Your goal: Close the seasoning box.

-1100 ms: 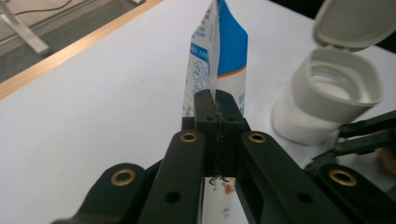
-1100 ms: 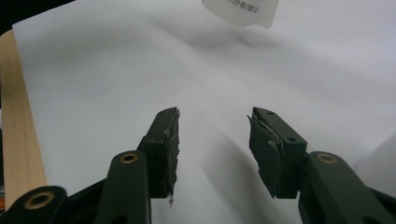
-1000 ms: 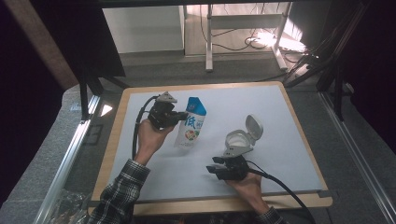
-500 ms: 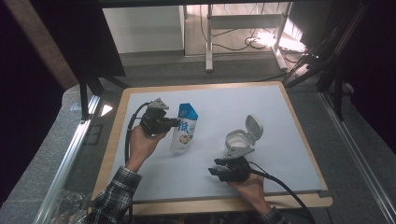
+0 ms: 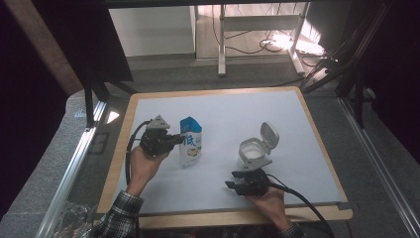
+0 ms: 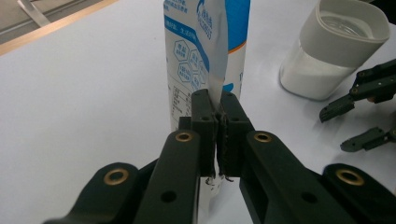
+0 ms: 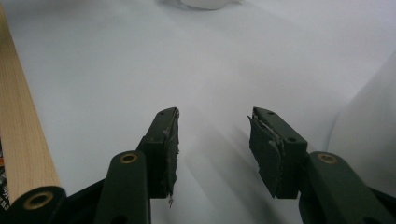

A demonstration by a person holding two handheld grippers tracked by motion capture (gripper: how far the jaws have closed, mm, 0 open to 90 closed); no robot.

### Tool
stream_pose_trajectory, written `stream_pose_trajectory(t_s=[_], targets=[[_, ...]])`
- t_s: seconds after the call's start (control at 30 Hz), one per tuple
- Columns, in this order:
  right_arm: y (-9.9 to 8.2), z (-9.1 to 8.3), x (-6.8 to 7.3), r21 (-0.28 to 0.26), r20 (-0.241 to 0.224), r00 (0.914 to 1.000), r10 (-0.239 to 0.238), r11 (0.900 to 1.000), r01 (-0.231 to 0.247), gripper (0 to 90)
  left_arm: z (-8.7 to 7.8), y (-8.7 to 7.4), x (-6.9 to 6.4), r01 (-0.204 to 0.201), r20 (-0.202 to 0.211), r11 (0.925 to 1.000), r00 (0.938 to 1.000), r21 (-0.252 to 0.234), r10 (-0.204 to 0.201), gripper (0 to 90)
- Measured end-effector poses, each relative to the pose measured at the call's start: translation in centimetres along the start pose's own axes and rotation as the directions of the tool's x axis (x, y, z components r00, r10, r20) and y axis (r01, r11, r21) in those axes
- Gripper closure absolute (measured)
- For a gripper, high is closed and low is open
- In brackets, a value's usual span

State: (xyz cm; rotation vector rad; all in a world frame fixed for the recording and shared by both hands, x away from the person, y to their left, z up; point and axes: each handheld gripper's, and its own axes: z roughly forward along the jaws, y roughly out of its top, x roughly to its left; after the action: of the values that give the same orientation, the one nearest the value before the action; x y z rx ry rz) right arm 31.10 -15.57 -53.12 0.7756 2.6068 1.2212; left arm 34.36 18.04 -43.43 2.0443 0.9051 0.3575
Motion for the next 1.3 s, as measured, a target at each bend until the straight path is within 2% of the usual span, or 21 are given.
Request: stream_pose_trajectory(t_s=[0.3, 0.43, 0.93, 1.3], targets=[[-0.6, -0.6, -0.2, 0.010, 0.009, 0.9999, 0.010, 0.9999, -0.010, 52.1, -0.8, -2.1, -0.6, 0.031, -0.003, 0.9984, 0.9995, -0.047, -0.031, 84.6], [-0.7, -0.9, -0.3, 0.009, 0.011, 0.9999, 0.012, 0.9999, -0.012, 52.1, -0.8, -2.4, -0.7, 0.034, -0.005, 0.9981, 0.9994, -0.052, -0.034, 81.7], [-1.2, -1.8, -0.7, 0.013, 0.023, 0.9994, 0.024, 0.9996, -0.025, 51.8, -0.1, -2.9, -1.2, 0.037, -0.028, 0.9971, 0.9988, -0.066, -0.039, 57.3], [-1.7, -2.7, -1.1, 0.015, 0.045, 0.9982, 0.039, 0.9991, -0.040, 51.5, 0.1, -3.5, -1.5, 0.054, -0.042, 0.9962, 0.9975, -0.069, -0.057, 44.4]])
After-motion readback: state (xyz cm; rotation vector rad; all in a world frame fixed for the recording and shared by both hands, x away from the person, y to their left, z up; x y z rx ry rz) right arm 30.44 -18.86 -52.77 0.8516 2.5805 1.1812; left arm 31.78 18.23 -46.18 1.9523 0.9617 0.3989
